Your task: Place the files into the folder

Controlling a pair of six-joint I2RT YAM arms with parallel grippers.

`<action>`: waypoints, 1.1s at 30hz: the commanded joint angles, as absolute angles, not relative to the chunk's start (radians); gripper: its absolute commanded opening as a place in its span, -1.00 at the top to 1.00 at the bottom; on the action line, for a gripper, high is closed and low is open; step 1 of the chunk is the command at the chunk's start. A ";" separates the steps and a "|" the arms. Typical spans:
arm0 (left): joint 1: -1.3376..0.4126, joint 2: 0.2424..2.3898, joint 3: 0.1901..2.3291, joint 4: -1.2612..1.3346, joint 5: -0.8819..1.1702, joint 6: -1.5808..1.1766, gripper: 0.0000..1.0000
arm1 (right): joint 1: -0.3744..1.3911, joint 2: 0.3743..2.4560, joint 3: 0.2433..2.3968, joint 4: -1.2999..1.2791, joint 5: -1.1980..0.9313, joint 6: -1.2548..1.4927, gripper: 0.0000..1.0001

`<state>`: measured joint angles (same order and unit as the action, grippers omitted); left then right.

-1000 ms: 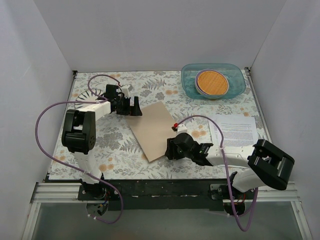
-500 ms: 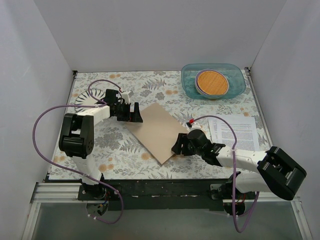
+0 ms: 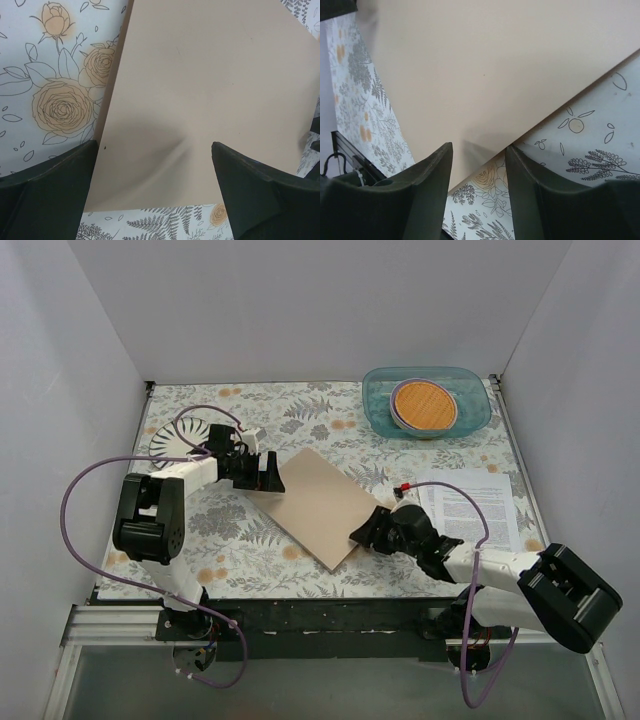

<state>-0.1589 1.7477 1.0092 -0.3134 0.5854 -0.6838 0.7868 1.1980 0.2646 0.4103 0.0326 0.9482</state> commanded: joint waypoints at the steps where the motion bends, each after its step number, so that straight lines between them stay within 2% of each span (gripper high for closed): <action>1: -0.175 1.677 0.989 -0.342 0.647 -0.683 -0.92 | 0.767 1.157 0.244 0.592 0.006 1.035 -0.05; 7: -0.183 1.669 0.992 -0.350 0.652 -0.683 -0.92 | 0.749 1.138 0.233 0.663 -0.026 1.058 0.20; 12: -0.192 1.669 0.988 -0.350 0.663 -0.683 -0.92 | 0.747 1.137 0.241 0.695 -0.034 1.051 0.63; 15: -0.209 1.669 0.986 -0.350 0.680 -0.686 -0.93 | 0.747 1.144 0.241 0.747 -0.057 1.025 0.80; 20: -0.265 1.667 0.999 -0.380 0.709 -0.669 -0.90 | 0.749 1.152 0.320 0.678 -0.075 0.950 0.88; 21: -0.271 1.664 1.000 -0.383 0.718 -0.667 -0.90 | 0.747 1.151 0.328 0.658 -0.074 0.936 0.97; 25: -0.281 1.658 1.046 -0.416 0.726 -0.666 -0.90 | 0.756 1.118 0.409 0.487 -0.031 0.824 0.97; 29: -0.253 1.634 1.191 -0.500 0.712 -0.687 -0.96 | 0.791 1.039 0.509 0.257 0.182 0.628 0.97; 33: -0.135 1.626 1.472 -0.552 0.750 -0.799 -0.96 | 0.840 0.968 0.622 0.124 0.322 0.485 0.97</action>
<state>-0.1905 1.7233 1.2274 -0.4805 0.5518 -0.6678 0.7811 1.0374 0.4706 0.1848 0.1669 0.6846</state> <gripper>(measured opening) 0.981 0.031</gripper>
